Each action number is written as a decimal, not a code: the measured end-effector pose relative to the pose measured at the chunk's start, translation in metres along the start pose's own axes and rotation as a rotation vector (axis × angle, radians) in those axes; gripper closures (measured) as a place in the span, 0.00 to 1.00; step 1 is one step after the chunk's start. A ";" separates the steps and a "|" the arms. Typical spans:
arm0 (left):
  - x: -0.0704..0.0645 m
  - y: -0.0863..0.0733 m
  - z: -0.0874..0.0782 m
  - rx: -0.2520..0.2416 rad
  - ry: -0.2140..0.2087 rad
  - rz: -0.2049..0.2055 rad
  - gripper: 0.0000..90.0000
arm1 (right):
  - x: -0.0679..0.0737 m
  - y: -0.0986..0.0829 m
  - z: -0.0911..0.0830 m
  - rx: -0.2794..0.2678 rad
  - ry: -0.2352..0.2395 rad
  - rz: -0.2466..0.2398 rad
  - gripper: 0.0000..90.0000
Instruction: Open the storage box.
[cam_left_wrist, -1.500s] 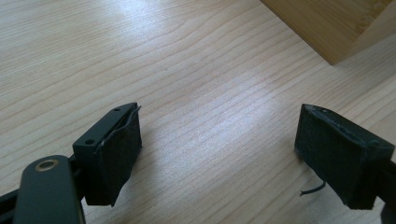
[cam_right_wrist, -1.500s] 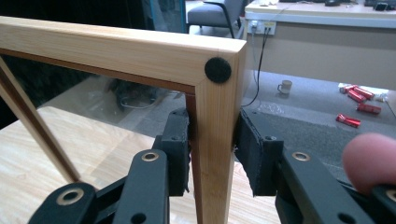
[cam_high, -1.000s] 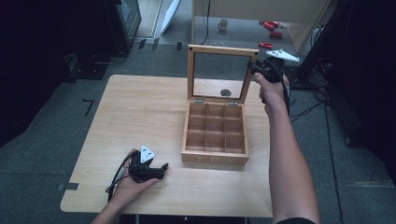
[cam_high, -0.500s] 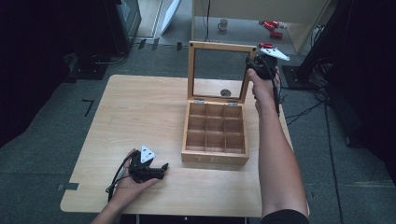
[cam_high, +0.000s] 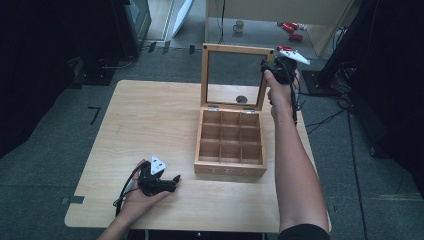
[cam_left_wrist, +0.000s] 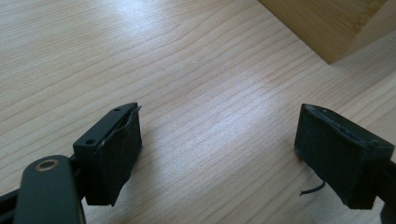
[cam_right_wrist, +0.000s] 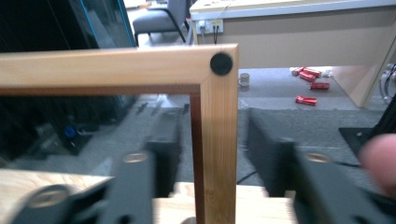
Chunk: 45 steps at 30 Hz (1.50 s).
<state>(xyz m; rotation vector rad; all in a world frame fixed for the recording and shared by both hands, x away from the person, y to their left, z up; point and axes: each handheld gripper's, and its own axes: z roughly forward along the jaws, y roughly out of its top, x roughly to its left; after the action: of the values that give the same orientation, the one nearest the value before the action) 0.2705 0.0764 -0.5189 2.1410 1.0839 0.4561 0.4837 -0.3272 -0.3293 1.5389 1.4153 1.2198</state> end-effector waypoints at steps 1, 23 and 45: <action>0.000 0.000 0.000 0.000 -0.001 -0.001 0.17 | 0.000 0.001 -0.003 0.004 0.004 0.015 0.47; 0.000 0.000 0.000 0.002 0.001 0.004 0.17 | 0.003 -0.040 -0.087 0.095 0.080 -0.135 0.17; -0.001 0.000 0.000 0.000 0.004 0.000 0.17 | -0.025 -0.112 -0.154 0.128 0.062 -0.177 0.17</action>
<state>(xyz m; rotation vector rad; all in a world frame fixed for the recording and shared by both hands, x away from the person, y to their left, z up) 0.2704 0.0759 -0.5190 2.1410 1.0864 0.4600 0.3030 -0.3496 -0.3911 1.4353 1.6606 1.0968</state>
